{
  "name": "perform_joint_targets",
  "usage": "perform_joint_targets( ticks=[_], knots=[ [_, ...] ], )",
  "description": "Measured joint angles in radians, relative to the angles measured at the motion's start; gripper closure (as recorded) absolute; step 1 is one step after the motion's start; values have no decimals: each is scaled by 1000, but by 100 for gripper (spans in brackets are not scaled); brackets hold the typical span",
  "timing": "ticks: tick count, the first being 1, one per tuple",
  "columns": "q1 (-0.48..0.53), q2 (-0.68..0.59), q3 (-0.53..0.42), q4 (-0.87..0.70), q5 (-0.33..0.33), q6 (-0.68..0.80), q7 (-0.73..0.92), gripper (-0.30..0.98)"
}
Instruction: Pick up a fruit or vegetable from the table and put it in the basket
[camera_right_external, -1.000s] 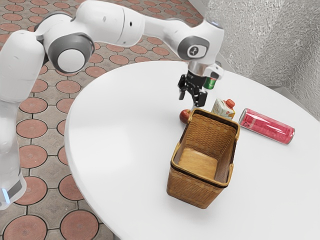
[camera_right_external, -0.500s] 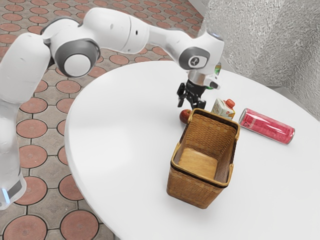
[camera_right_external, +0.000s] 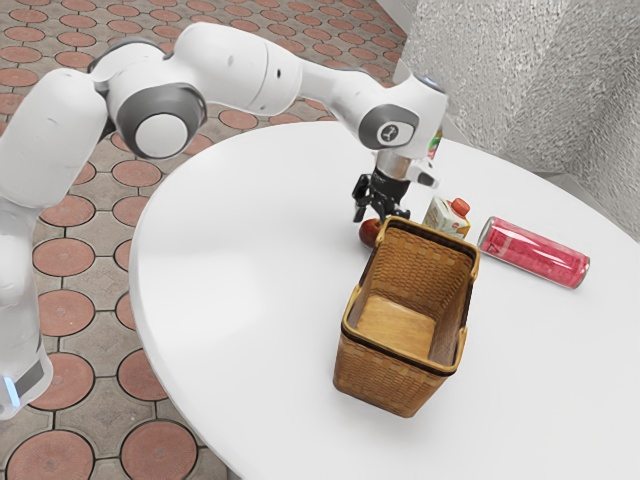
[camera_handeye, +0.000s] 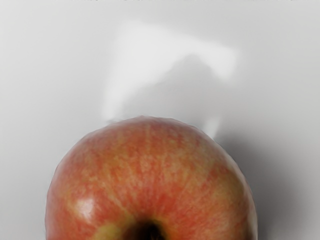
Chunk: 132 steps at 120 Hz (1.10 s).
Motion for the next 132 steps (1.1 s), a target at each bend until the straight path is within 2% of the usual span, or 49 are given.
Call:
perform_joint_targets(
  ticks=[37, 61, 73, 89, 132],
  knots=[
    [3, 25, 1, 4, -5, 10, 0, 0],
    [4, 31, 1, 6, -20, 18, -2, 40],
    [4, 30, 3, 6, -20, 22, -3, 35],
    [4, 10, 5, 5, -20, 25, -4, 35],
    [-35, -262, -1, -67, 11, -13, 6, 35]
  ],
)
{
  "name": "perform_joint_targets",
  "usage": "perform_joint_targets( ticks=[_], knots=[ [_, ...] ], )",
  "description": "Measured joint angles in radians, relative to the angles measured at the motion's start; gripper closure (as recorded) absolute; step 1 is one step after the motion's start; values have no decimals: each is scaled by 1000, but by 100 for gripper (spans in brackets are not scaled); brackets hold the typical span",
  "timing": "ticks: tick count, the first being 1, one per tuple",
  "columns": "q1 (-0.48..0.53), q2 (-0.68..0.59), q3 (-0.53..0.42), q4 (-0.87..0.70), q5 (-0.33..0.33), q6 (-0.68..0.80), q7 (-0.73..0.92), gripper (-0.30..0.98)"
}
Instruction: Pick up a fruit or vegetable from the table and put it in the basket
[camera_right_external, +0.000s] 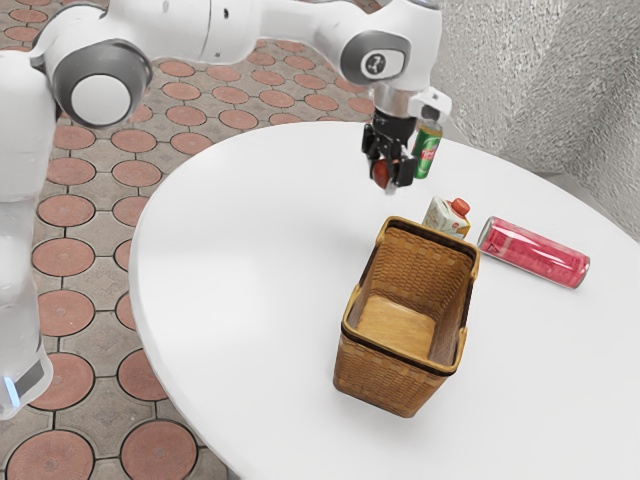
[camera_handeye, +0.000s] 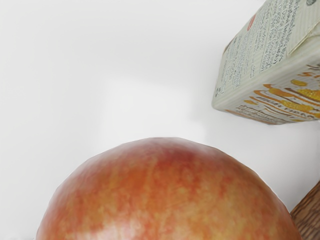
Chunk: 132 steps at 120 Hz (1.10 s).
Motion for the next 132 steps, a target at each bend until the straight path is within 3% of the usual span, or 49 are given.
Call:
perform_joint_targets(
  ticks=[41, 104, 116, 132],
  knots=[
    [-127, -91, -20, 18, 72, -44, 3, 35],
    [-325, -38, -30, 85, 88, -49, 7, 35],
    [-327, -33, -31, 87, 91, -45, 8, 17],
    [-345, -29, -31, 88, 93, -34, 9, 7]
  ],
)
